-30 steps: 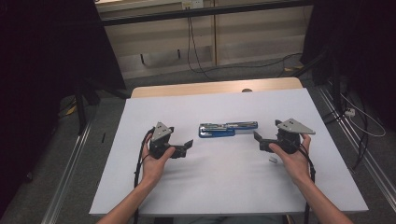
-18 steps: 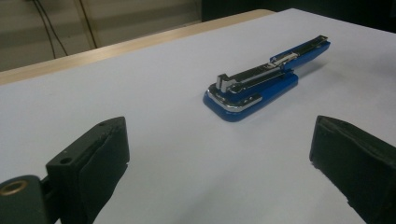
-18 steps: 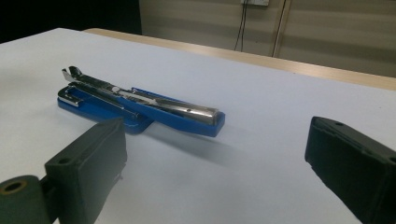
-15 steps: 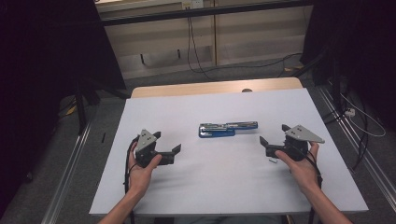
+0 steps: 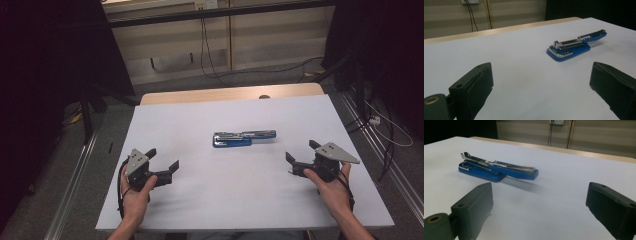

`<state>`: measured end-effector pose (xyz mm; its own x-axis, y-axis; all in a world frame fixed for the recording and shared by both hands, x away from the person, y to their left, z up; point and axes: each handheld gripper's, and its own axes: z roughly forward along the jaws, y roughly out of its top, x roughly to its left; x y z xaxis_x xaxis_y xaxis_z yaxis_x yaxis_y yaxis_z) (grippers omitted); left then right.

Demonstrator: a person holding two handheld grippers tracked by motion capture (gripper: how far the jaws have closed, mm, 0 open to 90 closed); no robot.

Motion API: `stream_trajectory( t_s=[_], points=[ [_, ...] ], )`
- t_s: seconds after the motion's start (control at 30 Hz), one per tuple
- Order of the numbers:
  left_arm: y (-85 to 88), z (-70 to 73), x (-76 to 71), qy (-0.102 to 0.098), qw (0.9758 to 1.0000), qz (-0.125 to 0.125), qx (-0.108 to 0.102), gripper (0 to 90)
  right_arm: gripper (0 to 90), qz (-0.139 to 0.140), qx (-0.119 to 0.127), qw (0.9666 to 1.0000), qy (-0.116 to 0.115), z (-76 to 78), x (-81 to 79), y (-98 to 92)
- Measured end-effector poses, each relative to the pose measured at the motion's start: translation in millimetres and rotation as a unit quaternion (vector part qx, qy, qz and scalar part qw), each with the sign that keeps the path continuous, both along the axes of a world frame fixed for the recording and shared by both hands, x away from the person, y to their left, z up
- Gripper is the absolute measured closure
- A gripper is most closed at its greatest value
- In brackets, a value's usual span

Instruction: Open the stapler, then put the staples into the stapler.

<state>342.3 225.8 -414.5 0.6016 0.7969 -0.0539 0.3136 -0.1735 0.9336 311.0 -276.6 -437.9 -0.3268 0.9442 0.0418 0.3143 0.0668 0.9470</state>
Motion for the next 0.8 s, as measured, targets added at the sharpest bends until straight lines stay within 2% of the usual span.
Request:
stream_trajectory(
  t_s=[0.1, 0.2, 0.33, 0.5, 0.53, 0.63, 0.7, 0.8],
  points=[
    [4.6, -2.6, -7.5, 0.000, 0.9998, 0.005, 0.018, 5.5, 7.3, 0.003, 0.002, 1.0000, -0.003, 1.2, -4.2, 0.5],
    [7.5, -2.2, -12.6, 0.007, 0.9998, 0.009, 0.016, 5.6, 7.3, 0.006, 0.001, 1.0000, 0.004, -0.2, -9.7, -1.5],
    [7.3, -1.9, -20.5, 0.005, 0.9998, 0.001, 0.022, 5.6, 7.0, 0.013, 0.002, 0.9998, 0.013, 1.0, -9.6, -3.6],
    [4.1, -2.5, -23.0, 0.001, 0.9997, -0.009, 0.021, 5.4, 10.1, 0.025, -0.001, 0.9989, 0.040, 4.2, -6.6, -5.5],
    [4.1, -3.0, -22.8, 0.001, 0.9995, -0.011, 0.029, 5.4, 11.1, 0.028, 0.002, 0.9986, 0.045, 4.4, -5.2, -6.1],
    [4.4, -5.2, -21.3, 0.003, 0.9994, -0.013, 0.032, 5.3, 11.7, 0.039, 0.006, 0.9973, 0.062, 5.2, -1.0, -6.0],
    [6.1, -6.8, -19.6, 0.009, 0.9996, -0.006, 0.026, 5.3, 12.5, 0.042, 0.001, 0.9969, 0.067, 6.0, 1.3, -5.4],
    [8.7, -8.1, -17.2, 0.016, 0.9996, -0.006, 0.024, 5.3, 12.7, 0.056, 0.003, 0.9942, 0.091, 8.0, 5.7, -4.6]
  ],
)
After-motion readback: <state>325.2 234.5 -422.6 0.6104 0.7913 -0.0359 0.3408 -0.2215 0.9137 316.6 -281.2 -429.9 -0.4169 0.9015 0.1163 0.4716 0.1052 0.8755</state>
